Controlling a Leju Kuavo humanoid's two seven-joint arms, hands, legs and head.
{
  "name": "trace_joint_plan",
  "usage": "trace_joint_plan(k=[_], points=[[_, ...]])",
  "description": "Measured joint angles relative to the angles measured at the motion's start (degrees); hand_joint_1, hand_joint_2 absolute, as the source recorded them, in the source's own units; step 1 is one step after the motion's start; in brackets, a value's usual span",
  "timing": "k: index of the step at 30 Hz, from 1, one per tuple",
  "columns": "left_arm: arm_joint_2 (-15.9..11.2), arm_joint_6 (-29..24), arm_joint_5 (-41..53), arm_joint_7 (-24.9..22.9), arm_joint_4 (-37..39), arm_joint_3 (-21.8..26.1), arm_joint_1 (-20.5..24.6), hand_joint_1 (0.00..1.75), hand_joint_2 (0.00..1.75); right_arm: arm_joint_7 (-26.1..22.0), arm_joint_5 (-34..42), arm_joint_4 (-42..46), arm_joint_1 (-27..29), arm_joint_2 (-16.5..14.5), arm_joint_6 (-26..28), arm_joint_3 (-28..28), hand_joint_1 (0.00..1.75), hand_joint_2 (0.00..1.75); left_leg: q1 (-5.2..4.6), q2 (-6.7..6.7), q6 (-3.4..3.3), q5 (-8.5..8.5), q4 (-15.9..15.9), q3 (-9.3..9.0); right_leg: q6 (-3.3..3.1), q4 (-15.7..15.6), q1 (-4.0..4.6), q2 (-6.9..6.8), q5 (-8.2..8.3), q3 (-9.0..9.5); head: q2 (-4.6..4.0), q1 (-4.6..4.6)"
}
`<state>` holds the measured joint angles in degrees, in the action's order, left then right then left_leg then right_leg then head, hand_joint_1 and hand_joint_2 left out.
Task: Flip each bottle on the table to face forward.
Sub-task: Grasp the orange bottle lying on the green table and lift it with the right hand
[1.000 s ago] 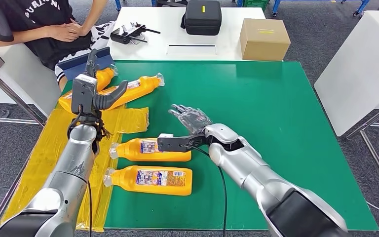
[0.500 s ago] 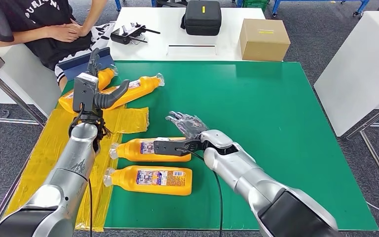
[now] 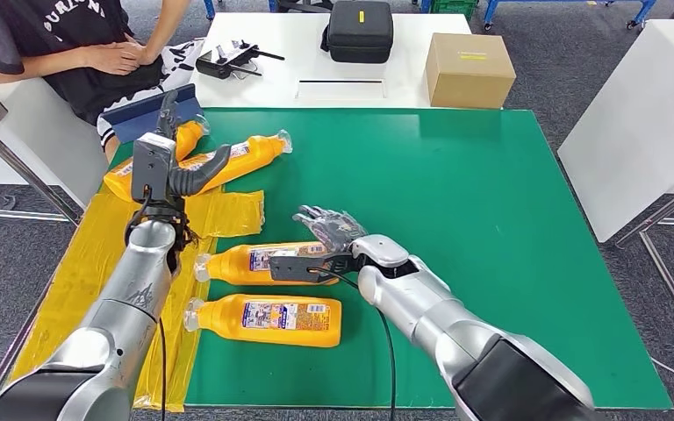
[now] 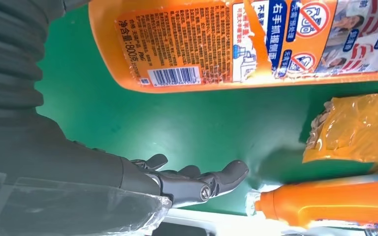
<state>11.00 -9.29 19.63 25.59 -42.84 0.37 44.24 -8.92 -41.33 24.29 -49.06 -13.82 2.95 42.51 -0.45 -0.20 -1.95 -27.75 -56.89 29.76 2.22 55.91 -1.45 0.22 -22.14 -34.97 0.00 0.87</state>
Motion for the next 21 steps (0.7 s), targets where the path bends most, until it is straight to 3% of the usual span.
trace_joint_plan(k=[21], points=[[0.19, -0.28, -1.14, 1.03, 2.63, -0.78, 0.99, 0.0, 1.75, 3.38, -0.83, -2.99, 0.86, -2.56, -0.05, 0.04, 0.0, 1.75, 0.0, 0.0, 0.0, 0.0, 0.0, 0.0, 0.0, 0.0, 0.01, 0.01, 0.0, 0.0, 0.0, -0.01]])
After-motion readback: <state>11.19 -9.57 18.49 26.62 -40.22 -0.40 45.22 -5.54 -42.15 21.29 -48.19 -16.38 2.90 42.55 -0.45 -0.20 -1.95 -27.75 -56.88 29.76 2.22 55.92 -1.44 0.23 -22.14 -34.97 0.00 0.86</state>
